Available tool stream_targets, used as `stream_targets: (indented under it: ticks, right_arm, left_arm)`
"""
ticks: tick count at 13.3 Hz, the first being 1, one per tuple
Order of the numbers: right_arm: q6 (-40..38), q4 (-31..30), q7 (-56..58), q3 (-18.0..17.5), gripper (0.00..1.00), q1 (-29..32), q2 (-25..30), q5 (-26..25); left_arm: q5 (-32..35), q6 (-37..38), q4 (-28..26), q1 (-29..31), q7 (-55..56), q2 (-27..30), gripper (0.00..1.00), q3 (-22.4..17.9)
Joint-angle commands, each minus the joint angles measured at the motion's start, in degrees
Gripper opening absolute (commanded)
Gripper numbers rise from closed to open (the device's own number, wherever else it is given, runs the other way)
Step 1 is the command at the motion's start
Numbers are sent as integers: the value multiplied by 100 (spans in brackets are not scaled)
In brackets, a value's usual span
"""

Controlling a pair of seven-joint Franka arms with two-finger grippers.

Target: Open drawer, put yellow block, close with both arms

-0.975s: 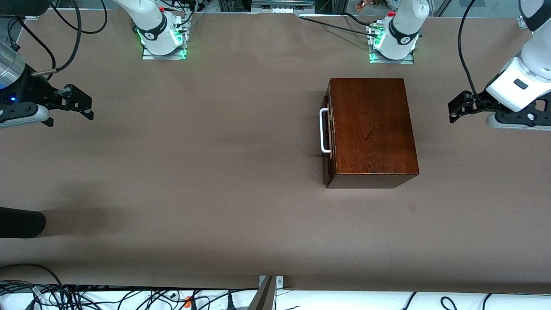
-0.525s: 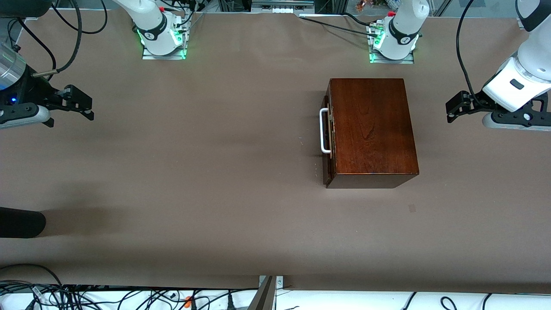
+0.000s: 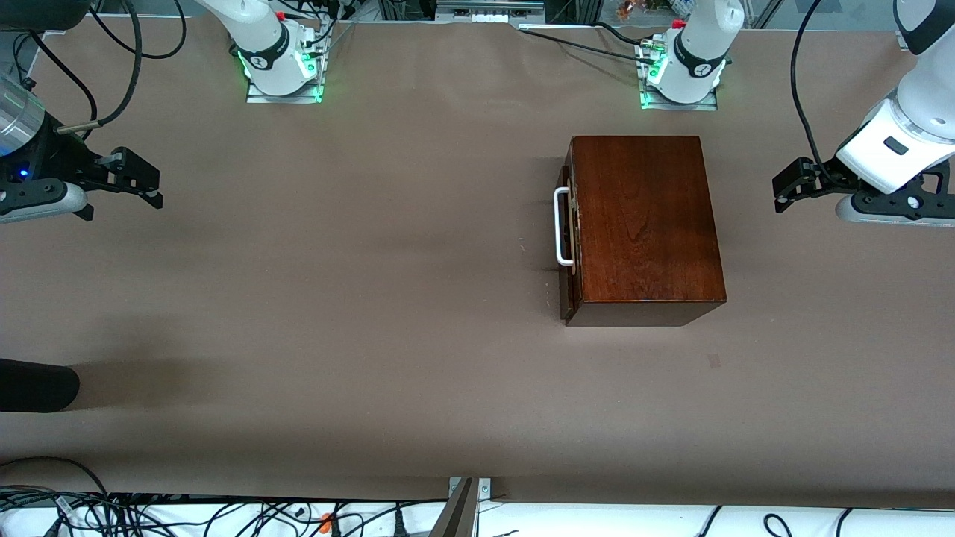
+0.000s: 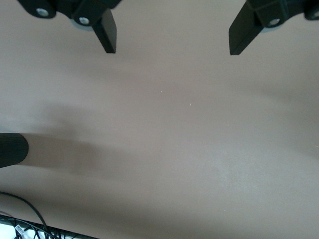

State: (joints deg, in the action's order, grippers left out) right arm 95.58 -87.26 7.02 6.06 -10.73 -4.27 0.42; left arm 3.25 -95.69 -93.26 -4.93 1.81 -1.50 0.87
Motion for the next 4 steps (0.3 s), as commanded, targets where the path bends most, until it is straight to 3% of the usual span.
stream_targets:
  ticks: [1, 4]
  right_arm:
    - [-30, 104, 28, -8, 100, 27, -56, -7]
    - [-48, 86, 28, -8, 100, 27, -56, -7]
  left_arm:
    - [-53, -47, -96, -43, -111, 107, 100, -34]
    - [-35, -47, -78, -52, -111, 107, 100, 9]
